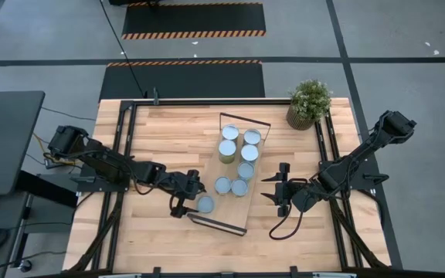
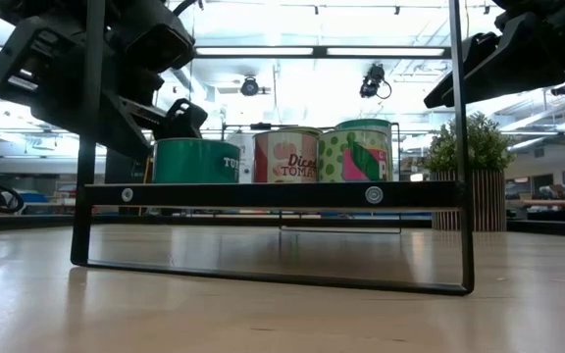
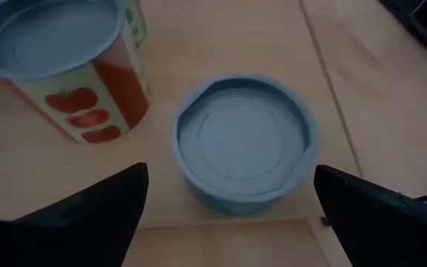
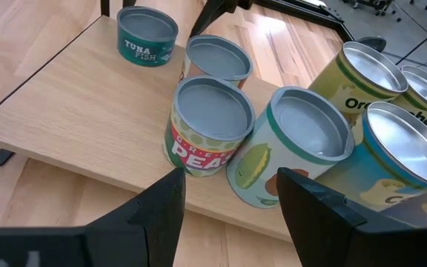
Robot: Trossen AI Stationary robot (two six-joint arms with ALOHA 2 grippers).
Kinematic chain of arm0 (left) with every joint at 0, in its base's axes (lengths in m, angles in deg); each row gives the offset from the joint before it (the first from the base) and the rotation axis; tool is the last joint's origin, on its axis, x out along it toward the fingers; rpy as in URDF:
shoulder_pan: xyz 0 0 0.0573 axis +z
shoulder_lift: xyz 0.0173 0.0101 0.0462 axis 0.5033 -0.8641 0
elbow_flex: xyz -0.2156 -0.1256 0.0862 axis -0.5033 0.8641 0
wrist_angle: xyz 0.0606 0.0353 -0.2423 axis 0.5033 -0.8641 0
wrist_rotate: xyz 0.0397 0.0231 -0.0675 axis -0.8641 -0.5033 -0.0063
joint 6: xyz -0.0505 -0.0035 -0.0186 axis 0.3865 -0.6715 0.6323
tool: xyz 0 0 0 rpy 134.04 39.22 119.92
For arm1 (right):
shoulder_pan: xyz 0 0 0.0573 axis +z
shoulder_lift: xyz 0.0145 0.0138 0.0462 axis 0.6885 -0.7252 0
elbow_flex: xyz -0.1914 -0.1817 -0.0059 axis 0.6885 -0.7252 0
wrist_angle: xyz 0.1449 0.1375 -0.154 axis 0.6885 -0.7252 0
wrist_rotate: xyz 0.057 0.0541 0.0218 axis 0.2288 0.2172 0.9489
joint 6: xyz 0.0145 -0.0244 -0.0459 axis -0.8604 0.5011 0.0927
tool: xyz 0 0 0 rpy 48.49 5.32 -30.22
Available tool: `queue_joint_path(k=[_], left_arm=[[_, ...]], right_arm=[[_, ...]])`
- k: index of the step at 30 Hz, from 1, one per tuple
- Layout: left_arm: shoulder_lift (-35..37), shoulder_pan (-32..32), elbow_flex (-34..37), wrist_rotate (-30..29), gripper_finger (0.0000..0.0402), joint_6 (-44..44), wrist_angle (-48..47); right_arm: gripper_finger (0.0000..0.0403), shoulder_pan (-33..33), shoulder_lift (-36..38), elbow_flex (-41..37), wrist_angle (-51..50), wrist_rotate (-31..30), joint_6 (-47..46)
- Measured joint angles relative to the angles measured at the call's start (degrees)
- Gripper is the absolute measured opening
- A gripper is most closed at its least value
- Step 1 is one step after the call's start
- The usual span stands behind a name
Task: Pick and place cans onto a shelf
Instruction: Put the canned tuna on the shelf
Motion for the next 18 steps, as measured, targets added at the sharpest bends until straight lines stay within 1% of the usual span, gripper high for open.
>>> queue_joint_path(k=[3,6,10,18], left_arm=[[0.0,0.0,0.0,-1.3,0.0391,0.5,-1.5],[0.0,0.0,0.0,-3.2,0.0391,2.8,-2.3],[0.1,0.0,0.0,-6.2,0.0392,1.2,-1.7],[4.9,0.0,0.0,-6.7,0.0392,0.1,-2.2]], right_arm=[[0.0220,0.0,0.0,0.0,0.0,0.0,0.0],[0.0220,0.0,0.0,0.0,0.0,0.0,0.0],[0.0220,0.0,0.0,0.0,0.0,0.0,0.0],[0.0220,0.0,0.0,0.0,0.1,0.0,0.0]])
